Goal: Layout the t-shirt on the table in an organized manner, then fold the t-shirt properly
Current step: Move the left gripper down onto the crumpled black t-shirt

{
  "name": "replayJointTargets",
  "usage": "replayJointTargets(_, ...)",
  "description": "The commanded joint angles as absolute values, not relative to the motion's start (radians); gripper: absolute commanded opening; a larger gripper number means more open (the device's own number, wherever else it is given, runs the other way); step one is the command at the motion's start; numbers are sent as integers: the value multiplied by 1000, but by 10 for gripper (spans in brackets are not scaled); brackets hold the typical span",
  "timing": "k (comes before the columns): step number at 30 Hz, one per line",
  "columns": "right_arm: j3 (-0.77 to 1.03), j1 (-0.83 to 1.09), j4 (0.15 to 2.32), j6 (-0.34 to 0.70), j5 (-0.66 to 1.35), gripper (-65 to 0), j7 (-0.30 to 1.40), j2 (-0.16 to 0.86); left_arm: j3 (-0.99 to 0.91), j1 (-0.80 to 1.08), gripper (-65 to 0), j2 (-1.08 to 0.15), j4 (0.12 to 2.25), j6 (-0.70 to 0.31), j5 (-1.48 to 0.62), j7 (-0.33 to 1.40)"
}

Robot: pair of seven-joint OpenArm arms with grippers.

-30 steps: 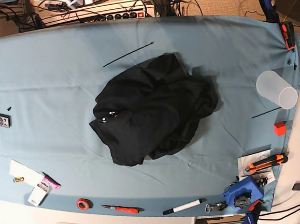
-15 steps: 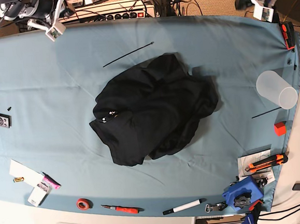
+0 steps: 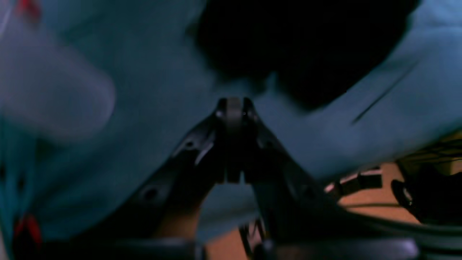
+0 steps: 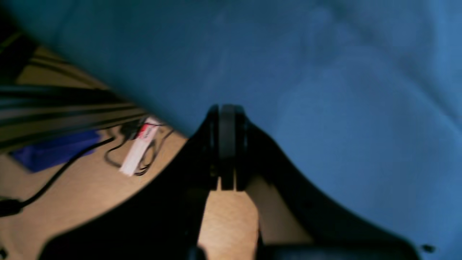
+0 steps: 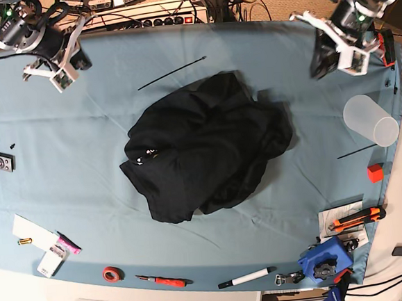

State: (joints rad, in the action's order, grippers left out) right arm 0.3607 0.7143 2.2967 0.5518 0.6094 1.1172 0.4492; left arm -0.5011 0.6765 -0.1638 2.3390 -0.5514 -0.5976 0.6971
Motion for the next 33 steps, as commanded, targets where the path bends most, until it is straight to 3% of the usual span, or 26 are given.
replayJointTargets(1,368,709,2311,559,606,-650,1093,463,-477,674,-606,-175,2356,-559,-607,654)
replayJointTargets(2,368,699,2311,562,595,-648,1092,462,-443,666,-562,-182,2356,-559,-586,632)
replayJointTargets(4,368,695,2311,568,558,-508,1075,462,-371,645,-491,-189,2356,-559,-499,591)
replayJointTargets(6,368,695,2311,566,535,-385,1028,463,-296,624,-468,-200,2356,-559,-387,545)
replayJointTargets(7,368,695,2311,562,530,-363,1000,463,-259,611,-468,-207,2356,-558,-333,520)
replayJointTargets(11,368,691,2310,556,530,-362,931,463,-109,543,-468,-254,2334,-513,-110,436)
replayJointTargets(19,368,597,2309,474,528,-363,1001,462,128,371,-467,-352,2147,-438,286,335)
replayJointTargets(33,368,574,2309,451,438,-363,1002,457,336,136,-467,-352,1860,-443,590,333)
